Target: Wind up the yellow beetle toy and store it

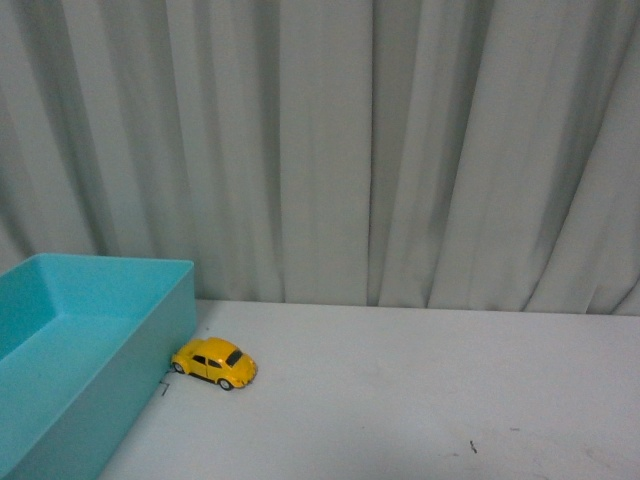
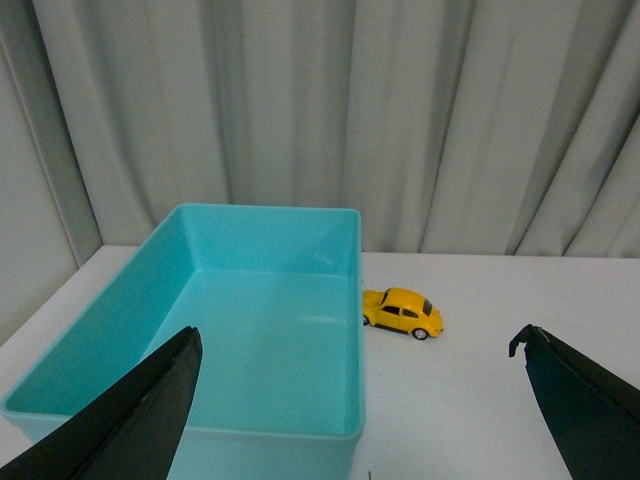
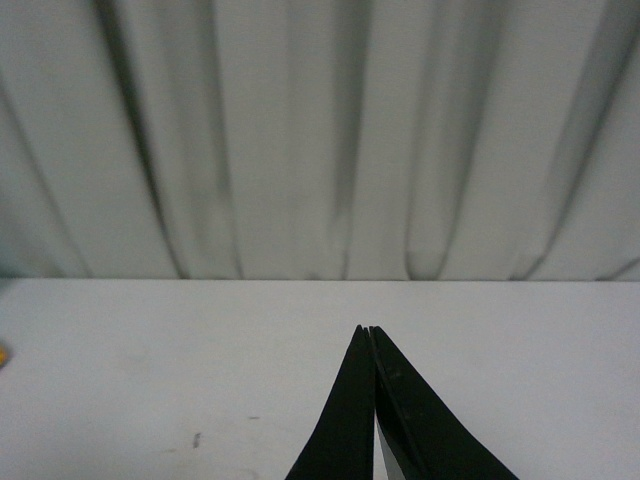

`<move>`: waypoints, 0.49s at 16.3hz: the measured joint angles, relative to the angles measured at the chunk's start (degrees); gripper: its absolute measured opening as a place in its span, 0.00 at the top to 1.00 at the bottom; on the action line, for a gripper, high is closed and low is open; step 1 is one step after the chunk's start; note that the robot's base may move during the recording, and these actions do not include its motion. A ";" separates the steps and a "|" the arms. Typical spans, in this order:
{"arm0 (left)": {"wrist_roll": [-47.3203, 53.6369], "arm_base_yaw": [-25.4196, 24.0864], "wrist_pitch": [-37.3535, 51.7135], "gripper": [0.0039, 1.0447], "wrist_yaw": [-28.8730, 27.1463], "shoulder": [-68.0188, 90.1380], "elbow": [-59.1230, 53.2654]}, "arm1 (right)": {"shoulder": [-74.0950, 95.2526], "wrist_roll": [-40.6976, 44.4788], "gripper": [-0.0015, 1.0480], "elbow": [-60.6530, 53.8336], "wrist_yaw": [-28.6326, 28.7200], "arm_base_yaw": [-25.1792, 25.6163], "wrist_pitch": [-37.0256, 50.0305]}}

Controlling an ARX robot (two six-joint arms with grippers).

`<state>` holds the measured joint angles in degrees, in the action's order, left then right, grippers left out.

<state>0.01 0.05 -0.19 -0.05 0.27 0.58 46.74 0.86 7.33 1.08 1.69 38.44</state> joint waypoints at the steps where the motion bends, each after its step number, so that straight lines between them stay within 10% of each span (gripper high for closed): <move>1: 0.00 0.00 -0.02 0.06 0.07 0.00 0.00 | -2.56 0.00 0.98 -0.98 -0.33 -1.90 -0.96; 8: 0.00 0.00 -0.02 0.06 0.02 0.00 0.00 | -8.28 0.00 0.98 -3.23 -0.96 -1.99 -4.52</move>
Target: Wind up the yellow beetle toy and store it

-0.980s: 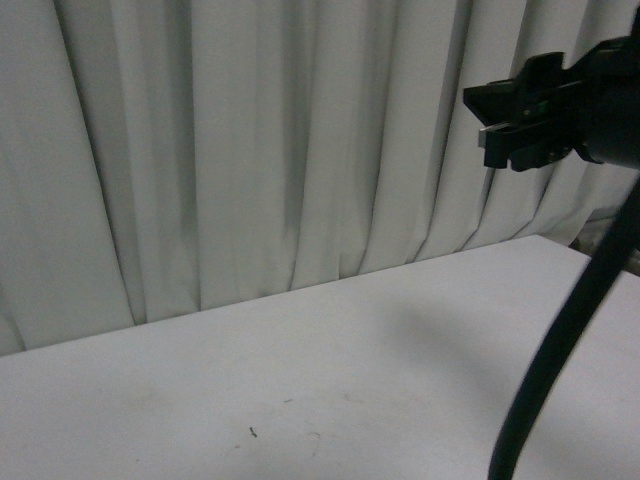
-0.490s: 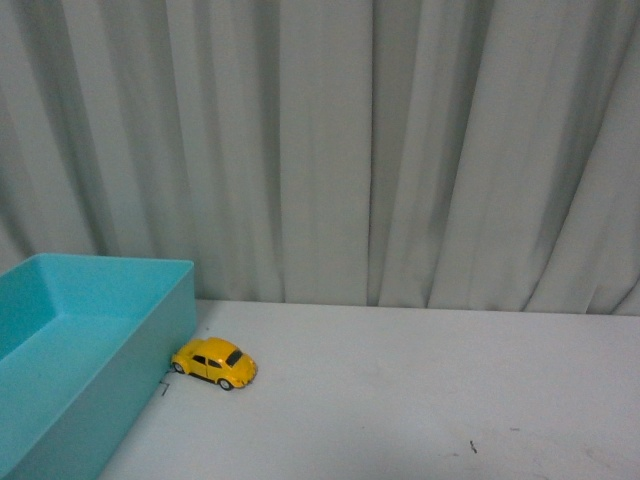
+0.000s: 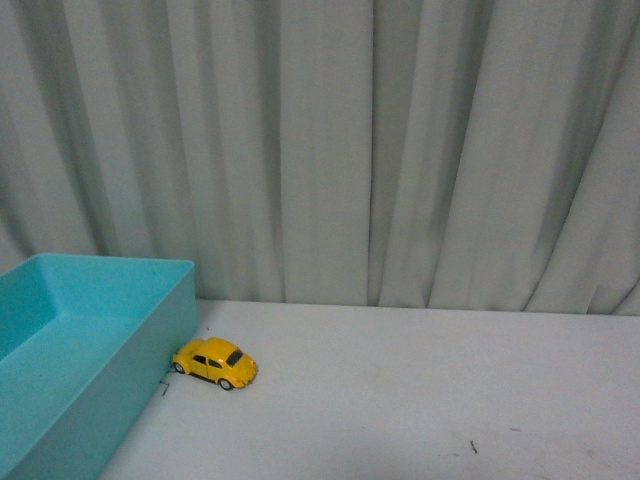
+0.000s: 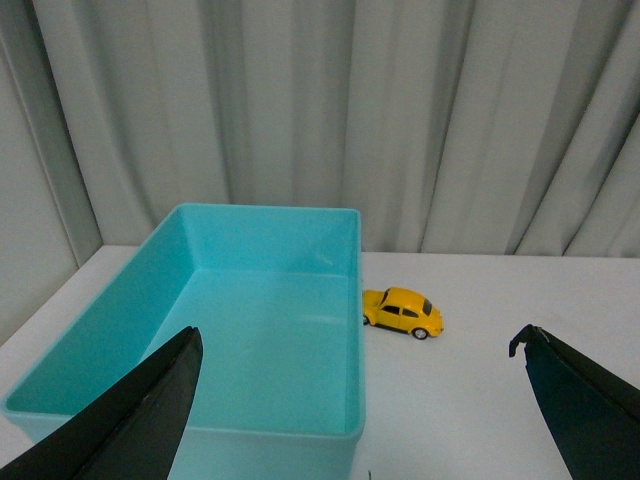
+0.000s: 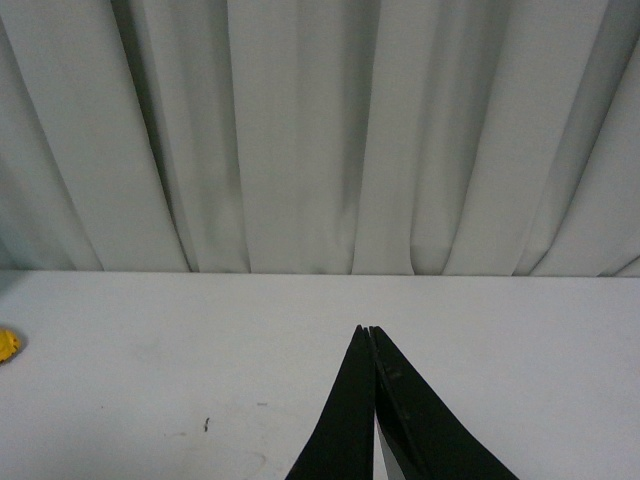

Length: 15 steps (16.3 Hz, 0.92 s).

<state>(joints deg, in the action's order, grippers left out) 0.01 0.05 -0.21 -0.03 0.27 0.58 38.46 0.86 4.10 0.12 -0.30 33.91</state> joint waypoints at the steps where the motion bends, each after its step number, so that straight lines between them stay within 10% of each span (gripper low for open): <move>1: 0.00 0.00 0.00 0.06 0.02 0.00 0.00 | -0.57 -0.02 0.98 -0.17 0.00 0.00 -0.57; 15: 0.00 0.00 0.00 0.06 0.00 0.00 0.00 | -24.13 -0.02 0.98 -3.50 -0.11 0.00 -19.43</move>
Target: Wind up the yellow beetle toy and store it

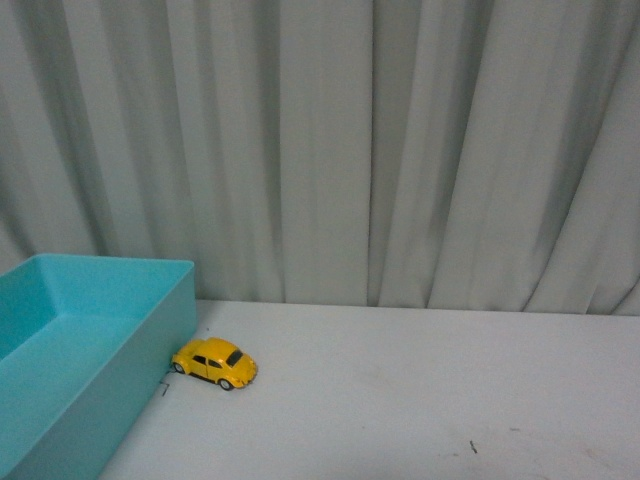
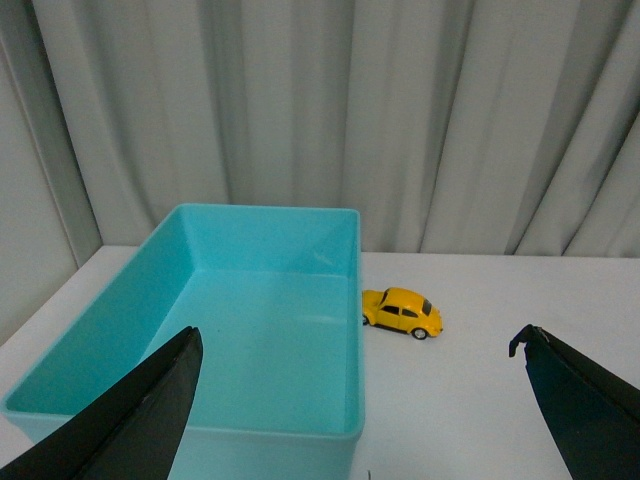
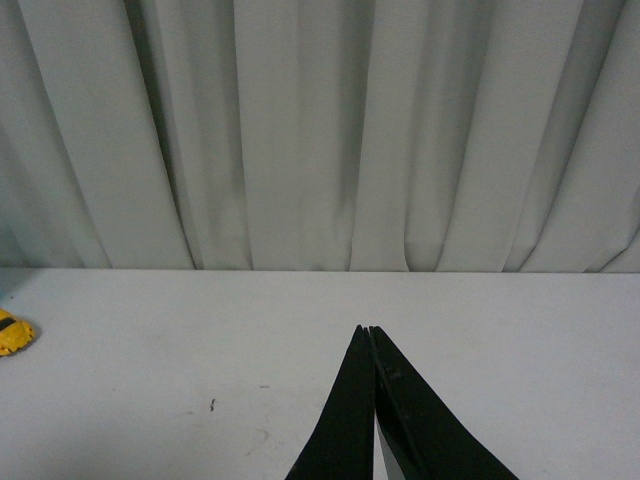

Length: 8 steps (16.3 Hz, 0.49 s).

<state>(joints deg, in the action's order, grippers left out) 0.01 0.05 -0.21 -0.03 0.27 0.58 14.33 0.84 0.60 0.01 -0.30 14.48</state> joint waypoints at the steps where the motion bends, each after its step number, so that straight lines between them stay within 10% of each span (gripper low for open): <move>1: 0.00 0.00 0.00 0.06 0.00 0.00 0.00 | -1.25 0.00 0.98 0.00 0.00 0.00 -1.20; 8: 0.00 0.00 -0.02 0.06 0.04 0.00 0.00 | -14.25 0.00 0.98 0.04 0.00 0.00 -13.75</move>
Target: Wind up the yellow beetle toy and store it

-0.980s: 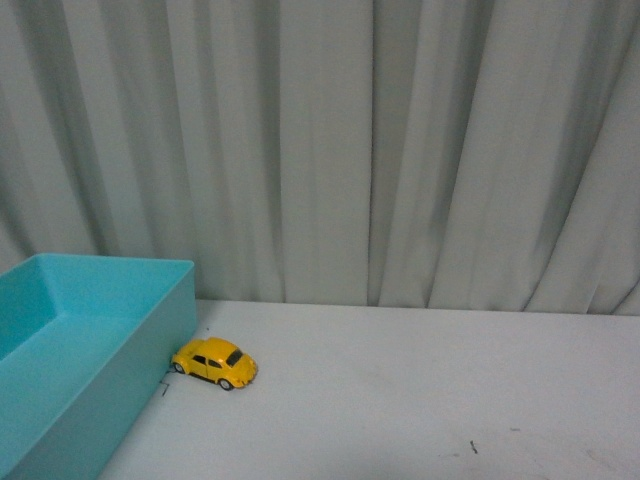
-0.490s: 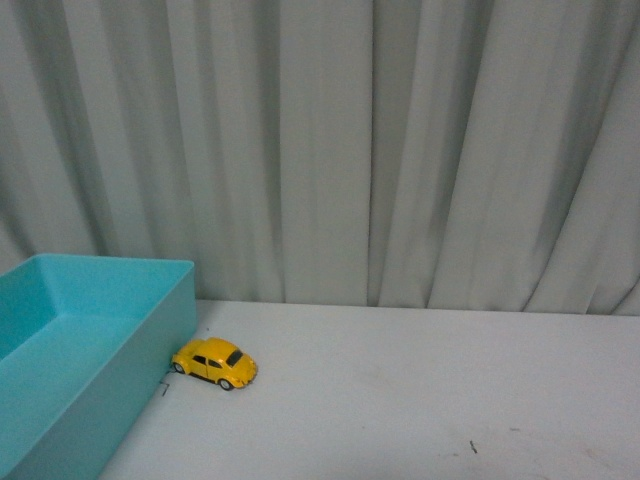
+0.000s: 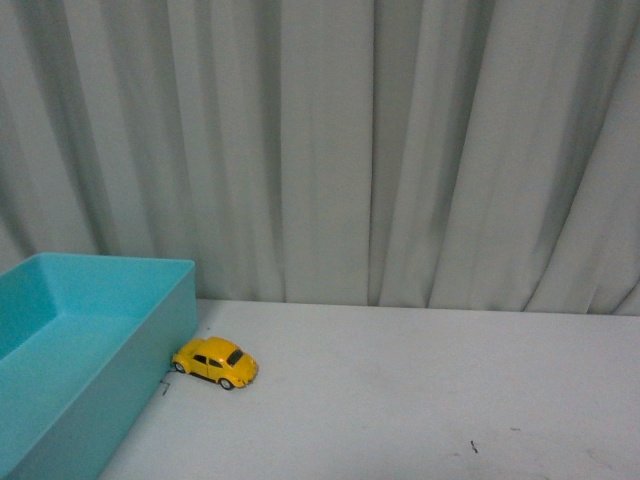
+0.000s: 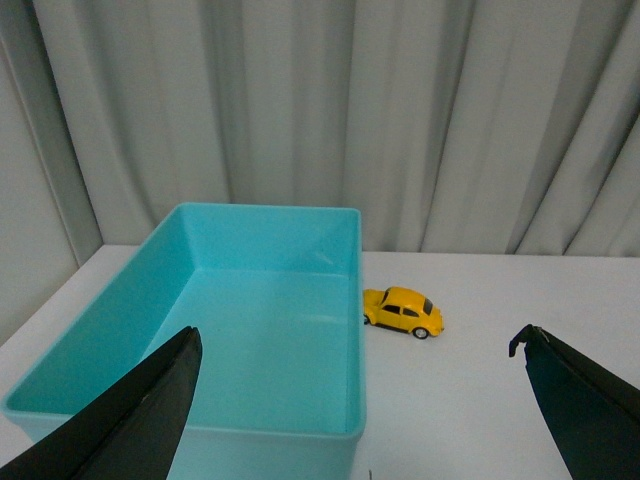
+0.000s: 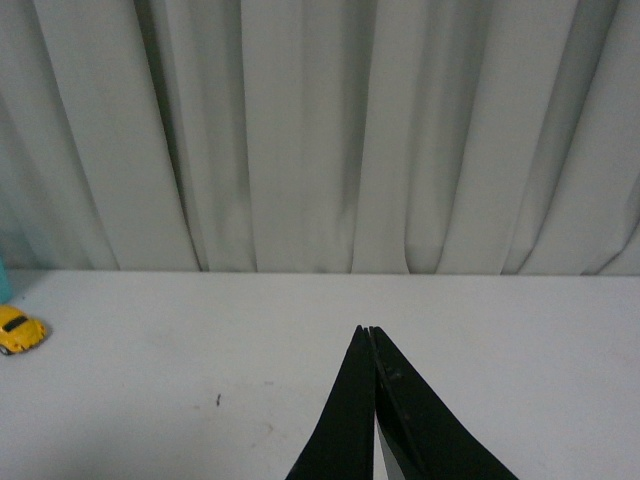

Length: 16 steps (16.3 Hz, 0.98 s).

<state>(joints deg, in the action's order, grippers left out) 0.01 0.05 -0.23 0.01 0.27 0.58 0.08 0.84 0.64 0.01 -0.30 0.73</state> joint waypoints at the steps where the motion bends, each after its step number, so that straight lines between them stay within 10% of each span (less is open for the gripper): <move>1: 0.00 0.00 0.04 0.06 0.02 0.00 0.00 | 0.20 -0.02 0.98 0.17 -0.07 0.00 -0.39; 4: 0.00 0.00 0.02 0.06 -0.04 0.00 0.00 | 0.07 0.00 0.91 -0.02 -0.04 0.00 -0.96; 12: 0.00 0.00 0.02 0.06 -0.04 0.00 0.00 | 0.07 -0.02 0.09 -0.02 -0.04 0.00 -0.96; 14: -5.18 -2.67 -15.63 0.06 9.81 11.45 7.37 | 0.07 -0.02 0.07 -0.02 -0.02 0.04 -0.85; 16: -9.68 4.57 -6.49 0.06 9.07 32.13 15.21 | 0.07 -0.02 0.06 -0.02 -0.02 0.04 -0.94</move>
<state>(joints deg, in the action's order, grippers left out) -9.67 4.62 -6.72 9.08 32.40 15.79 0.14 0.82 0.62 -0.01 -0.25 -0.21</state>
